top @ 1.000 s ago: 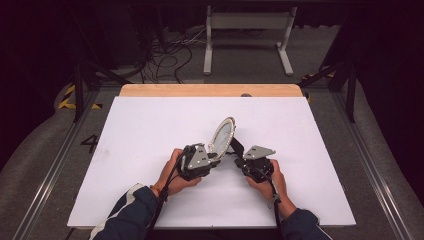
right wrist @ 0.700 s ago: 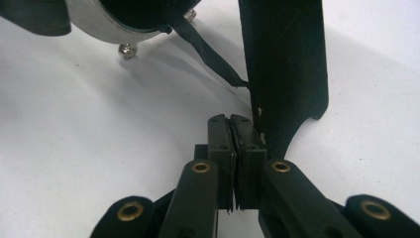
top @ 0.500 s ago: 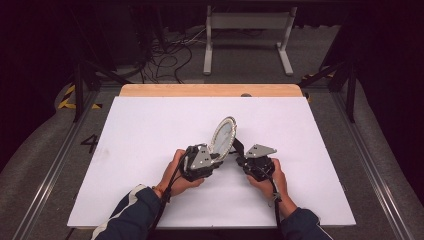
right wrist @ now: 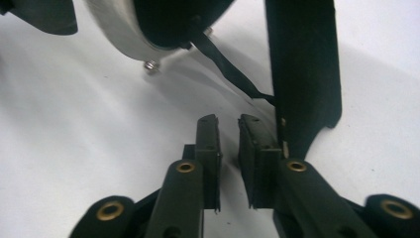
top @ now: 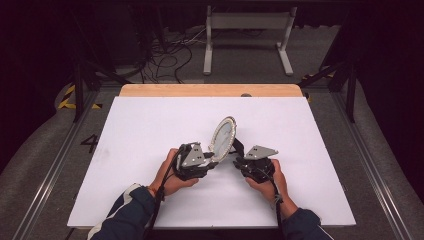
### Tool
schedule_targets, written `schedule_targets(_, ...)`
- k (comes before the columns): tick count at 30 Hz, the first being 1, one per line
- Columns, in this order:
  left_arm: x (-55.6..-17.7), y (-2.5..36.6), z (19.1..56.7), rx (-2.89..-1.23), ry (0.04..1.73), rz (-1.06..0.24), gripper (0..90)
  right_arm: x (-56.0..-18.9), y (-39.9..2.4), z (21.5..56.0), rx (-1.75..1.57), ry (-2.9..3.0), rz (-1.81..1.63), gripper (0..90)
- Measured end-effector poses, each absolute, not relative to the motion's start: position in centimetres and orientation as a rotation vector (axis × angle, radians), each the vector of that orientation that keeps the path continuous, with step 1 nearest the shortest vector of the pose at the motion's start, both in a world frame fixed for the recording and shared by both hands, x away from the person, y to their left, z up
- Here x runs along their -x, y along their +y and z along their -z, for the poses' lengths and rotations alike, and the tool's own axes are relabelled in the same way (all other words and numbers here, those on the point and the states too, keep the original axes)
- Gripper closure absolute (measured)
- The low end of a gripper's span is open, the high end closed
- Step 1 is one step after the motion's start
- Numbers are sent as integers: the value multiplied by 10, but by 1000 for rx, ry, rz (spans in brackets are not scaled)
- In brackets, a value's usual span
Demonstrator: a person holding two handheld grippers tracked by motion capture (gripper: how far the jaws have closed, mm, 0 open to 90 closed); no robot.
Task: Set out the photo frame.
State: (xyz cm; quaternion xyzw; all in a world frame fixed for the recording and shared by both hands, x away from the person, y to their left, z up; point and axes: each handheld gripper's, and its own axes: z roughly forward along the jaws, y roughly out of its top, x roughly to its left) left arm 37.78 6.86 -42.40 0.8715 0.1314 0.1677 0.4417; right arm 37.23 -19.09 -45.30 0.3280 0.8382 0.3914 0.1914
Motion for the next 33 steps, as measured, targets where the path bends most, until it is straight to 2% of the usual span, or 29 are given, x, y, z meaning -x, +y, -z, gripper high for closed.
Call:
schedule_targets(8,-378,96,427,-2174,381,-429,442,-356,-178,441,-860,2353,-1211,630)
schedule_targets(11,-376,103,427,-2163,410,-449,381,-352,-174,440,-848,2350,-1226,610)
schedule_targets(13,-372,112,427,-2140,443,-465,355,-349,-170,438,-848,2339,-1252,565)
schedule_targets(17,-365,124,428,-2124,487,-484,289,-347,-165,435,-873,2310,-1302,533)
schedule_targets(29,-350,145,445,-2184,595,-518,98,-351,-148,436,-921,2260,-1317,348)
schedule_targets(33,-350,146,446,-2195,623,-510,88,-356,-145,438,-954,2244,-1335,275)
